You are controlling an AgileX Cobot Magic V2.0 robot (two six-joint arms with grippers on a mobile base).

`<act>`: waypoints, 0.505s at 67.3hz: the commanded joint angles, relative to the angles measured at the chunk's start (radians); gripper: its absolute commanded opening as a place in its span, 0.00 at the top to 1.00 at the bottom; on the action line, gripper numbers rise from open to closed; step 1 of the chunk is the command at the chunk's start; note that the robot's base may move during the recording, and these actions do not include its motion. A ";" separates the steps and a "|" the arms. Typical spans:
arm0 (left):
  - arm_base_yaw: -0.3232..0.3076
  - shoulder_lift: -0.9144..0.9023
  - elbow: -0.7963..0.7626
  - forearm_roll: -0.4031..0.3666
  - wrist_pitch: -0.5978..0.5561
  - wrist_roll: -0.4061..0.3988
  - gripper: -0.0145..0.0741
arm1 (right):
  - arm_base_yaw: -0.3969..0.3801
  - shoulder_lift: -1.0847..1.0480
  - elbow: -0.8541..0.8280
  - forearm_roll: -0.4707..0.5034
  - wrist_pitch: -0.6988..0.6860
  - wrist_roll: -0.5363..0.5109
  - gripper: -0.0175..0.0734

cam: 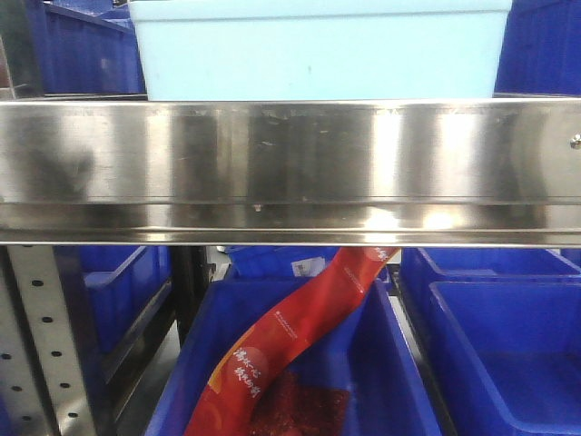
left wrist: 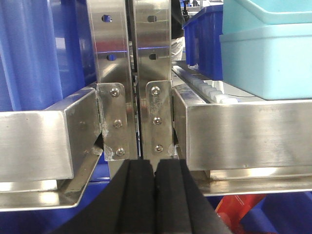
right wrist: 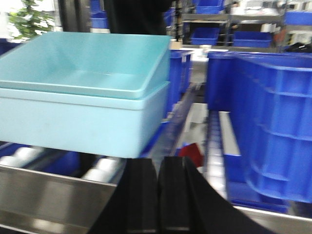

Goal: Move two blue bins to right shelf middle

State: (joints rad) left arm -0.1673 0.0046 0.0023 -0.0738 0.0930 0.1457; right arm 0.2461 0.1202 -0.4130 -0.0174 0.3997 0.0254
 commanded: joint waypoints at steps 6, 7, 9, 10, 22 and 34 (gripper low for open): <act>0.004 -0.005 -0.002 -0.001 -0.021 0.001 0.96 | -0.142 -0.043 0.070 0.017 -0.059 -0.025 0.98; 0.004 -0.005 -0.002 -0.001 -0.021 0.001 0.96 | -0.157 -0.049 0.080 0.017 -0.066 -0.025 0.98; 0.004 -0.005 -0.002 -0.001 -0.021 0.001 0.96 | -0.192 -0.061 0.102 0.043 -0.079 -0.025 0.98; 0.004 -0.005 -0.002 -0.001 -0.021 0.001 0.96 | -0.206 -0.067 0.113 0.050 -0.083 -0.025 0.98; 0.004 -0.005 -0.002 -0.001 -0.021 0.001 0.96 | -0.309 -0.120 0.282 0.111 -0.149 -0.025 0.98; 0.004 -0.005 -0.002 -0.001 -0.022 0.001 0.96 | -0.312 -0.120 0.404 0.111 -0.216 -0.025 0.98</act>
State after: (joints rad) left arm -0.1673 0.0046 0.0023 -0.0738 0.0913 0.1457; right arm -0.0594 0.0030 -0.0474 0.0882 0.2393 0.0083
